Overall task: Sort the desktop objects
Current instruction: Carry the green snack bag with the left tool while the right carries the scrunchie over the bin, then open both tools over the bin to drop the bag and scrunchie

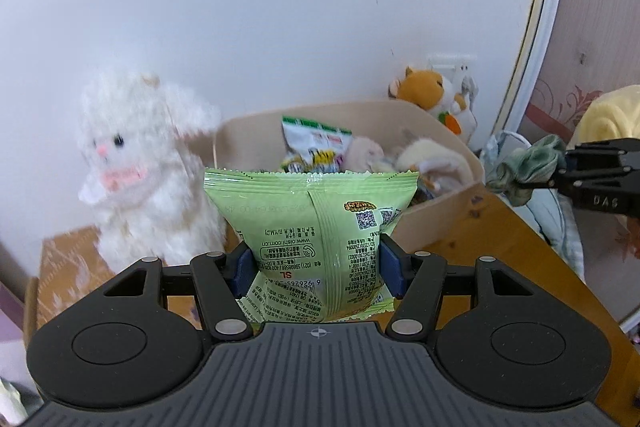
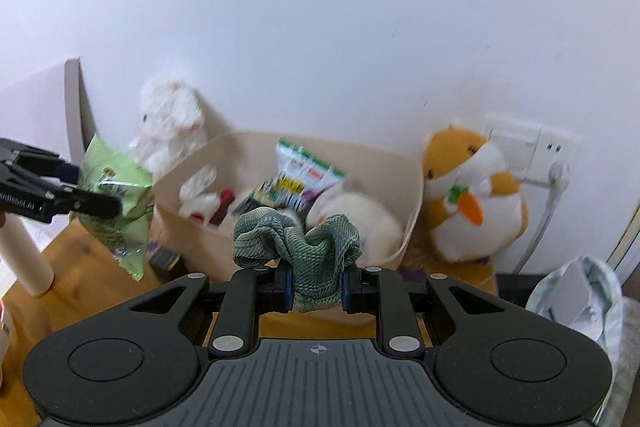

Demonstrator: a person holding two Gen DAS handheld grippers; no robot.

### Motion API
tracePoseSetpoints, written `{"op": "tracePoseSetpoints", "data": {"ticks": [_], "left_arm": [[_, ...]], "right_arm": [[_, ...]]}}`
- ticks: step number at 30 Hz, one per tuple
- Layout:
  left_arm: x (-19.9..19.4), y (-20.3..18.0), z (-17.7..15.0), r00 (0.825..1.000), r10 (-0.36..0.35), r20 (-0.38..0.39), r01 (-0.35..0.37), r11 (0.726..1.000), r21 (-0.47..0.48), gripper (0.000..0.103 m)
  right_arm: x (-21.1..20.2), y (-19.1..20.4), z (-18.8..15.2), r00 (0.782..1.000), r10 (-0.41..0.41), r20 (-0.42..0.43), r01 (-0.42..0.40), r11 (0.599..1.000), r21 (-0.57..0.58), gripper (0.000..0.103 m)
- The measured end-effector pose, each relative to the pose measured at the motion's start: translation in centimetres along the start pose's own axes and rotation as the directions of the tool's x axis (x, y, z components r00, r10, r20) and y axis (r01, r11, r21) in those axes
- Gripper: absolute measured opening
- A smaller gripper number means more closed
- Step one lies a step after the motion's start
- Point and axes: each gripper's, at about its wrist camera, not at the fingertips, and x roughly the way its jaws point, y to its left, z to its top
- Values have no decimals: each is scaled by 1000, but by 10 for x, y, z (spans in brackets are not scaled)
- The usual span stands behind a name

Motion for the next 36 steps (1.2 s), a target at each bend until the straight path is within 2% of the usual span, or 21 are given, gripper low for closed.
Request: {"op": "tracePoseSetpoints", "data": {"ticks": [7,13,19,25,26,29,31,34,36], "left_arm": [[1,5,32,998,16,66,-16,1000,0,62],[16,2,57,995,25,96,-25,1000,5,62],[48,0,70,995,48,91,-45,998,-34,62],[80,-3,77,997,64,35,-62,997,-42,63],[84,-3,77,998,62,22,-61,997,-40,63],[95,-2,75,998,57,-23,-57,998,-36,64],[98,-2,72,995,92,-26,-93,995,-35,70],[98,2,68,995,97,-37,-99,994,-39,76],[99,4,65,993,107,-42,-109,993,-35,77]], "right_arm": [[10,-5,29,998,-45,45,45,999,9,19],[36,-9,47,994,-94,62,92,995,21,20],[78,-12,63,990,-139,40,136,988,66,20],[122,1,71,986,-162,-24,162,987,-3,22],[128,3,72,986,-164,-38,164,986,-13,24],[142,10,72,982,-176,-69,173,984,-46,47],[145,15,71,981,-179,-67,174,982,-76,53],[143,21,67,982,-178,-58,170,978,-118,72],[141,22,65,981,-186,-51,179,976,-125,79]]}}
